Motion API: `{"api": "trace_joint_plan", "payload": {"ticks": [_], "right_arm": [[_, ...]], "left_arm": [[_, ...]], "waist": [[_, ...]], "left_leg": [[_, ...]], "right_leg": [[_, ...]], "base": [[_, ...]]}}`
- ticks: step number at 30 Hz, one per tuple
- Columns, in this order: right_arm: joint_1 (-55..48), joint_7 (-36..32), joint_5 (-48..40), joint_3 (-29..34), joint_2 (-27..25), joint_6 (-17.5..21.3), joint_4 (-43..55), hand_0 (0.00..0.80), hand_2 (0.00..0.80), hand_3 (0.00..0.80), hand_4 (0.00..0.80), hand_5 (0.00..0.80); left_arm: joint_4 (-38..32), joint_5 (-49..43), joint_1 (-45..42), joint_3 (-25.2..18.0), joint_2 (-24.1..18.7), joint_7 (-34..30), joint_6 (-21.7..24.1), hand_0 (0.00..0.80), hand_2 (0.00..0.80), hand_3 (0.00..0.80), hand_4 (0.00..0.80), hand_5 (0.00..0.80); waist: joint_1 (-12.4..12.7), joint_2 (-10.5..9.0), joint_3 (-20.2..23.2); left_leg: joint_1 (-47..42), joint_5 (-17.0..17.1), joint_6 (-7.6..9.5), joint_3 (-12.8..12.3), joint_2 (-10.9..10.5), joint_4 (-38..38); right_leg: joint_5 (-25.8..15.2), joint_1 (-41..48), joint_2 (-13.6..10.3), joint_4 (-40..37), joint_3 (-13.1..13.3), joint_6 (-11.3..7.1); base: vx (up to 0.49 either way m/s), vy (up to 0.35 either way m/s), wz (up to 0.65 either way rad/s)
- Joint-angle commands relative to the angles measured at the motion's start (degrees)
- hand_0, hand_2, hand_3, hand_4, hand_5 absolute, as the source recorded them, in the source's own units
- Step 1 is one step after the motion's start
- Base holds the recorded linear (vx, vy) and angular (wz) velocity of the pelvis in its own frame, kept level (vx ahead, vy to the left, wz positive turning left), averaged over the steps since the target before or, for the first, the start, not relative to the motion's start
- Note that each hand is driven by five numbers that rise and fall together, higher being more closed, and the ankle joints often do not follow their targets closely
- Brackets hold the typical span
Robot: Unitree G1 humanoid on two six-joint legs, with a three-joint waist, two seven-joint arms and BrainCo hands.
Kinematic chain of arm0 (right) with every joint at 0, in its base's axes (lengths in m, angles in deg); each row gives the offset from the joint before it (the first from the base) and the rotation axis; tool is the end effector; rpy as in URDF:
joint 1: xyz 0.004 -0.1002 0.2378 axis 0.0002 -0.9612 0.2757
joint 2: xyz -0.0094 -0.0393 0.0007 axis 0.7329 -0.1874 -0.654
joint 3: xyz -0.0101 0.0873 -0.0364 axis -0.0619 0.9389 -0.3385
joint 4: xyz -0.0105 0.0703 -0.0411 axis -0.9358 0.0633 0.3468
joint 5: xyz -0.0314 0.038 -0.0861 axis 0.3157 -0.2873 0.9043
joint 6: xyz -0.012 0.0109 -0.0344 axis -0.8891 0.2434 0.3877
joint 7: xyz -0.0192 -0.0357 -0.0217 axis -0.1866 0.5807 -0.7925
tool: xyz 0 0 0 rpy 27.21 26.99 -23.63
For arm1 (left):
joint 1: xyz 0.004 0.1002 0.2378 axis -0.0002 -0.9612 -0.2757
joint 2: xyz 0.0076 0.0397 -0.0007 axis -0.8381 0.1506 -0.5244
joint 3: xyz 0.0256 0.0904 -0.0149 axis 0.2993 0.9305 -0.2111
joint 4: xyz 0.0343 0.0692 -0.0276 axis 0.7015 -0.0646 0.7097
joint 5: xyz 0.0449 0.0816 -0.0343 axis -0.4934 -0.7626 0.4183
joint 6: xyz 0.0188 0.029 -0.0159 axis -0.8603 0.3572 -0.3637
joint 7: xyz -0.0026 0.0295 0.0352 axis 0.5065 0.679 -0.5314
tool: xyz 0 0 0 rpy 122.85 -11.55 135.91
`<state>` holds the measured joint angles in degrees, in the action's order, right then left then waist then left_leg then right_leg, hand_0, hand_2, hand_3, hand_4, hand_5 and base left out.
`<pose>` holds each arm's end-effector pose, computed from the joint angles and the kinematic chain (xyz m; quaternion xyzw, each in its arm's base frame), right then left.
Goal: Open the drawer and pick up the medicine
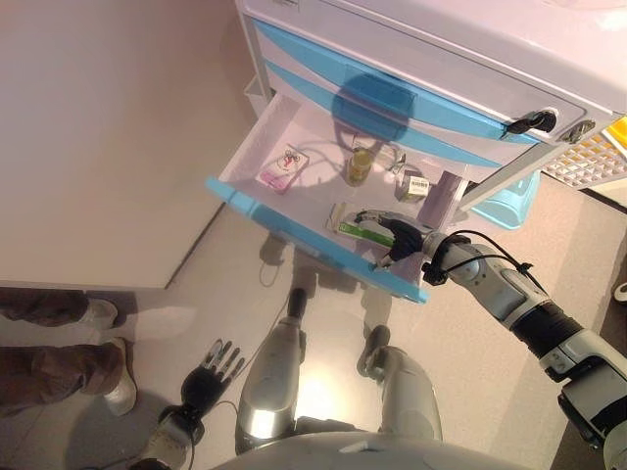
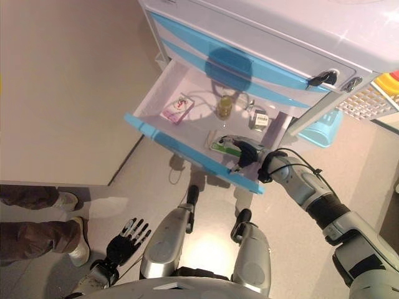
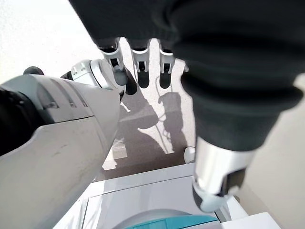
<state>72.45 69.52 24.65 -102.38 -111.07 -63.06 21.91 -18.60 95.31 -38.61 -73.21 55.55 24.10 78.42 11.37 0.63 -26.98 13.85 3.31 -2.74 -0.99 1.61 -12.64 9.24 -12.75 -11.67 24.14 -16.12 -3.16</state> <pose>0.2699 -0.1857 0.1066 -0.5331 -0.0478 0.3065 0.7871 0.0888 0.2400 -0.0869 -0.4540 0.2999 0.1088 0.8319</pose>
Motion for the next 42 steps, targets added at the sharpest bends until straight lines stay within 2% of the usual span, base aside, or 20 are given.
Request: {"api": "trace_joint_plan", "payload": {"ticks": [1,13,20,23,25,29,35,42], "right_arm": [[2.4,-0.58,0.04,-2.41,-0.61,3.03,4.28,0.0,0.0,0.0,0.0,0.0],[1.91,-7.17,-4.6,-4.08,0.03,2.32,7.8,0.0,0.0,0.0,0.0,0.0],[0.74,-13.1,-9.96,-4.99,0.67,-2.51,7.96,0.0,0.0,0.0,0.0,0.0],[0.0,-8.29,-7.18,-5.21,0.85,-3.18,7.08,0.0,0.0,0.0,0.0,0.0],[0.28,-4.2,-8.56,-4.89,0.83,-3.6,6.11,0.0,0.0,0.0,0.0,0.0],[-0.14,2.77,-8.99,-0.82,0.7,-1.14,5.43,0.0,0.0,0.0,0.0,0.0],[0.04,7.65,-10.05,4.75,-0.59,2.19,7.42,0.0,0.0,0.0,0.0,0.0],[3.06,9.62,-12.37,8.18,-1.21,1.69,8.65,0.0,0.0,0.0,0.0,0.0]], "left_arm": [[-3.71,0.81,-1.0,1.95,-1.65,-0.56,1.61,0.0,0.0,0.0,0.0,0.0],[-3.28,1.98,-0.09,2.56,-1.48,-0.51,2.28,0.0,0.0,0.0,0.0,0.0],[-2.94,2.47,0.54,2.91,-1.58,-0.63,2.1,0.0,0.0,0.0,0.0,0.0],[-2.68,2.75,0.89,3.06,-1.72,-0.47,1.98,0.0,0.0,0.0,0.0,0.0],[-2.79,2.9,1.06,3.08,-1.75,-0.51,2.04,0.0,0.0,0.0,0.0,0.0],[-2.22,2.87,0.17,3.12,-0.94,-0.99,3.19,0.0,0.0,0.0,0.0,0.0],[-4.25,2.33,-1.28,3.24,-0.74,0.41,3.12,0.0,0.0,0.0,0.0,0.0],[-5.61,1.3,-2.6,2.69,-0.67,1.73,2.0,0.0,0.0,0.0,0.0,0.0]], "waist": [[0.74,-2.04,0.37],[0.34,-2.16,0.27],[0.12,-2.2,0.11],[-0.01,-2.16,0.14],[-0.1,-2.18,-0.02],[-0.54,-2.22,-0.08],[-0.6,-2.14,-0.23],[-0.03,-1.66,0.1]], "left_leg": [[2.25,-7.86,1.88,-1.55,-3.48,-7.65],[2.36,-7.59,1.77,-2.2,-3.22,-6.9],[2.52,-7.39,1.73,-2.47,-3.22,-6.9],[2.58,-7.29,1.68,-2.61,-3.16,-6.9],[2.7,-7.41,1.69,-2.52,-3.14,-7.27],[2.9,-7.73,1.76,-2.41,-3.03,-7.94],[2.16,-7.83,1.83,-2.26,-2.67,-8.11],[1.28,-7.91,2.11,-2.1,-2.45,-8.34]], "right_leg": [[-6.47,2.31,1.4,-6.4,1.0,-2.29],[-6.36,1.54,1.34,-6.15,1.0,-2.47],[-6.29,1.21,1.2,-6.0,1.16,-2.36],[-6.4,0.96,1.15,-5.85,1.21,-2.4],[-6.43,0.86,1.02,-5.67,1.29,-2.42],[-6.42,0.8,1.16,-5.42,1.58,-2.38],[-6.48,1.79,1.39,-5.34,1.42,-2.45],[-6.31,2.7,1.35,-4.95,1.21,-2.3]], "base": [[-0.027,0.002,0.05],[0.0,0.0,0.0],[0.0,0.0,0.0],[0.0,0.0,0.0],[0.0,0.0,0.0],[0.0,0.0,0.0],[0.018,-0.008,0.0],[0.043,0.004,0.0]]}}
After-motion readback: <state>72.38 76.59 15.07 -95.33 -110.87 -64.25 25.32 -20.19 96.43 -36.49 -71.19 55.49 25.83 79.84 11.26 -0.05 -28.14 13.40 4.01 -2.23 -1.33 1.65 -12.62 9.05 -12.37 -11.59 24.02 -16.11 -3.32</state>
